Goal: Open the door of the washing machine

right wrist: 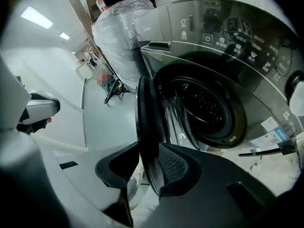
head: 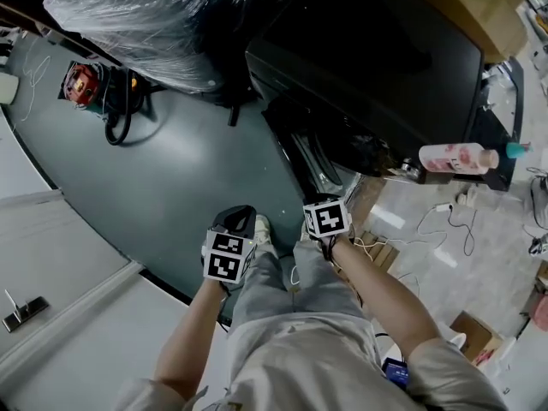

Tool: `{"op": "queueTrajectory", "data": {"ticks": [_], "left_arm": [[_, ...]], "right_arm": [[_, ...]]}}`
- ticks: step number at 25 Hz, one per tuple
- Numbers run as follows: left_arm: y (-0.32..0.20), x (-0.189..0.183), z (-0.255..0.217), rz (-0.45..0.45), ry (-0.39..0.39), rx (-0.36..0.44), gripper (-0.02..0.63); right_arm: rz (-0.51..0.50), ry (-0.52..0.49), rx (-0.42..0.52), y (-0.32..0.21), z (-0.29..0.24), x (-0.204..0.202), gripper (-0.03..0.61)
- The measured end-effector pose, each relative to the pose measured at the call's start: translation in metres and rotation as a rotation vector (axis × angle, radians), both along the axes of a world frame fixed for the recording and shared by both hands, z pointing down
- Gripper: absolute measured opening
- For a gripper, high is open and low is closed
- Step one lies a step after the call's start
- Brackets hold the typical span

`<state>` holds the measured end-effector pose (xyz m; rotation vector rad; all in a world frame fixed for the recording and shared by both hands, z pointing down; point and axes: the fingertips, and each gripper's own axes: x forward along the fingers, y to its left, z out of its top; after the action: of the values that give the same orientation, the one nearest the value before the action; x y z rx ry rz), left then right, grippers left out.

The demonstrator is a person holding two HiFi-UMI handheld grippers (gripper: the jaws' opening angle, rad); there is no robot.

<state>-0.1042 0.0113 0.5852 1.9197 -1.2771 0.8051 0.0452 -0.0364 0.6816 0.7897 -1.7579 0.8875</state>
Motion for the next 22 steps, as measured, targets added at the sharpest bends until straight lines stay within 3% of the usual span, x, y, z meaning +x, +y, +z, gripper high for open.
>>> {"op": "queueTrajectory", "data": {"ticks": [6,14,22], "left_arm": [[0.043,-0.026,0.017,-0.035,-0.001,-0.043,0.026],[0.099,-0.077,0.006,-0.166,0.056,-0.078,0.026],[0.123,-0.142,0.013,-0.310,0.044,-0.089,0.026]], "right_arm": [[0.019,-0.030,-0.070,0.030,0.006,-0.042,0.152],[0.161,-0.036,-0.102,0.068,-0.009,-0.104,0.153],[0.273,-0.053,-0.156,0.078,-0.003,-0.156,0.155]]}}
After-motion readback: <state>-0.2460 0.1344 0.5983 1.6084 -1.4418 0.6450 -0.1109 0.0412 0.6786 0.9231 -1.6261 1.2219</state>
